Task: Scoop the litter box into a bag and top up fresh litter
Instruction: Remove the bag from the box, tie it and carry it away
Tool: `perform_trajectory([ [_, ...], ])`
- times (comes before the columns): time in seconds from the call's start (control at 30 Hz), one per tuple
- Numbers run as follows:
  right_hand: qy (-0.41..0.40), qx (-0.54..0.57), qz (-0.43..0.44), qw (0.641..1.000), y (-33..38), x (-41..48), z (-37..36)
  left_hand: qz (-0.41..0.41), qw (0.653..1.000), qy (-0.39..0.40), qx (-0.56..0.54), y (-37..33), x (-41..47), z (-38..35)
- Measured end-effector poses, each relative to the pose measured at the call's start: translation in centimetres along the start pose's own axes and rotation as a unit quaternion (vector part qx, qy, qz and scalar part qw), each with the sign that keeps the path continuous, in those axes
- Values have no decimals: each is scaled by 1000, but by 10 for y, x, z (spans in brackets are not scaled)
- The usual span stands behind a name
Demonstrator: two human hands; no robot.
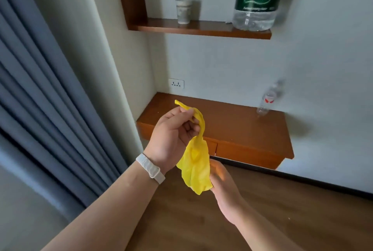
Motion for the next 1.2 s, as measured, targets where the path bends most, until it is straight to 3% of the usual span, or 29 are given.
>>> perform_trajectory([
  [0.37,-124,17,18,992,-10,-135,235,92,984,151,-37,155,35,-245],
  [0.6,-242,9,21,970,-25,-221,387,144,960,236,-46,250,46,-402],
  [0.97,-471,61,12,880,-46,-343,551,211,892,399,1,379,46,-596],
  [1.2,-582,97,7,807,-70,-396,636,278,852,444,-11,478,56,-691],
])
Point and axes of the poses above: each hand's wrist, its own x-axis towards the middle knuckle, its own z-axis out of the back of the hand, y = z × x, the point moved 1 cm from there along x, towards the middle knuckle, and after that the axes turned 5 degrees about y, right-handed, at the moved point
